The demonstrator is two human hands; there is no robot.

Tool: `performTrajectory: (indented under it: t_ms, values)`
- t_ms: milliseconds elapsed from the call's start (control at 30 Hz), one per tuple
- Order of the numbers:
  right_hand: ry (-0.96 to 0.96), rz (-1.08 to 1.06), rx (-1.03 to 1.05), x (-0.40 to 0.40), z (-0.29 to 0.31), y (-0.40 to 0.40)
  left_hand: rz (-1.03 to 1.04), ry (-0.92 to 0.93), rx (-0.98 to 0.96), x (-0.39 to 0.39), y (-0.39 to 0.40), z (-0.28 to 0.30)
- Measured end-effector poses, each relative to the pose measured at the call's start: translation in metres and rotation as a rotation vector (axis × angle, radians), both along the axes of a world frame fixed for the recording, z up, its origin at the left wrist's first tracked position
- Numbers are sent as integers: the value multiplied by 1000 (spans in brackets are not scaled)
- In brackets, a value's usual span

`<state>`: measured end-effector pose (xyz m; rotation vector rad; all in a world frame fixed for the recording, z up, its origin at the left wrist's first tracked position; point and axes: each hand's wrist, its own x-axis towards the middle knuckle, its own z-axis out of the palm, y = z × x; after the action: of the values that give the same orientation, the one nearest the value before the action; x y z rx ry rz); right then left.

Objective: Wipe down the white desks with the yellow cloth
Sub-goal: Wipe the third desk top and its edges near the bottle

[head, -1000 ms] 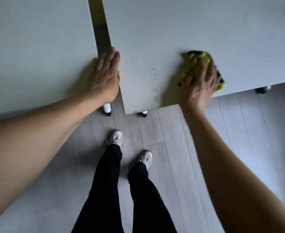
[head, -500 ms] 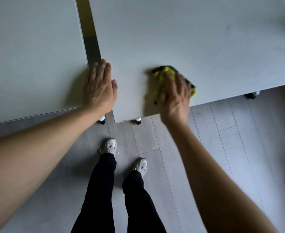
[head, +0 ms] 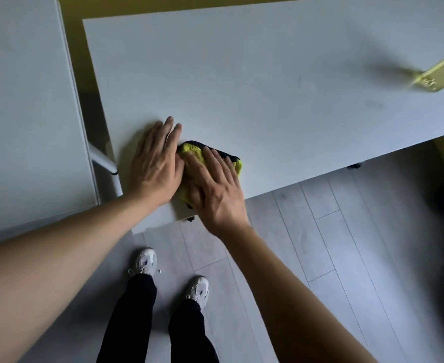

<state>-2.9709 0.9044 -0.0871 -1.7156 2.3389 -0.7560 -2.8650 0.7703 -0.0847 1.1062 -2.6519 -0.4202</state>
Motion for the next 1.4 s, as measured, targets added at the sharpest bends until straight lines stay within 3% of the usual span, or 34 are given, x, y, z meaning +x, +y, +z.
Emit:
performTrajectory:
  t_ms: [67,233,367,433,600,700,800,933,1067,1133,1267,1400]
  values:
    - [-13,-52,-9,-39,-2,6,14,1,-31,-11,-7,-2]
    - [-12,-471,-13,-154,-7,26,67,-58,3,-42,-27,-2]
    - [-55,-721,43,-166,-7,15,82,-51,-6,-46,-32,-14]
    - [-3,-641,23,-140,-9,4,112,-24,-11,-46,-30,-17]
    - [-20,-145,-17,-35,-7,-42,239,53,-48,-46,-29,-18]
    - [15,22,2,-37,-6,-51,285,66,-71,-44,-30,-21]
    - [17,-37,-35,-96,-12,-46,272,28,-81,-45,-32,-22]
    - [60,-429,-27,-193,-15,-44,267,5,-80,-45,-34,-23]
    - [14,-676,35,-205,-18,-60,264,-22,-98,-46,-36,-25]
    - [33,-578,-3,-177,-18,-74,272,-20,-109,-47,-36,-26]
    - [5,-149,-37,-86,-13,-111,275,16,-106,-46,-36,-27]
    - [1,1,-18,-66,-11,-123,273,25,-71,-44,-35,-23]
